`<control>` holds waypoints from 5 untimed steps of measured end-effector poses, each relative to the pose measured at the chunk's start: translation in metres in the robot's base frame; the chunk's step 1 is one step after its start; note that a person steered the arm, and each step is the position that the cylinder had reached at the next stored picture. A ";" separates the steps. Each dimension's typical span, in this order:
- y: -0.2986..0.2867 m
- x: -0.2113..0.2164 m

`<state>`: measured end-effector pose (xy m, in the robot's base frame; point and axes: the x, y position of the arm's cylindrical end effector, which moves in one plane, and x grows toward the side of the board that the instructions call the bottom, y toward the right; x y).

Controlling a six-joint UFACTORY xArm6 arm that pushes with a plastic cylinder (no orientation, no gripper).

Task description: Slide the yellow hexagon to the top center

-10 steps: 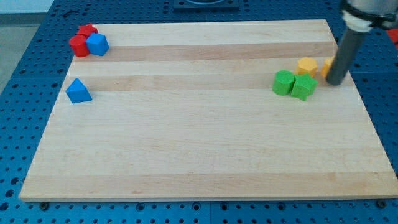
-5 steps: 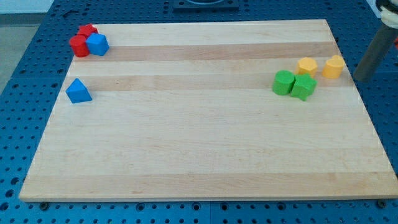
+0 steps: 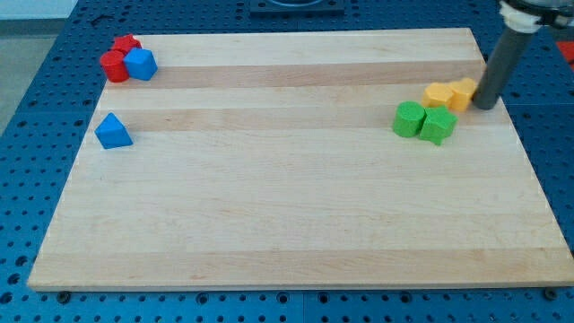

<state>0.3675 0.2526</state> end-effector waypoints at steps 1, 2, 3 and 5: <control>-0.044 0.001; -0.093 0.002; -0.135 0.002; -0.191 -0.006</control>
<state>0.3611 0.0619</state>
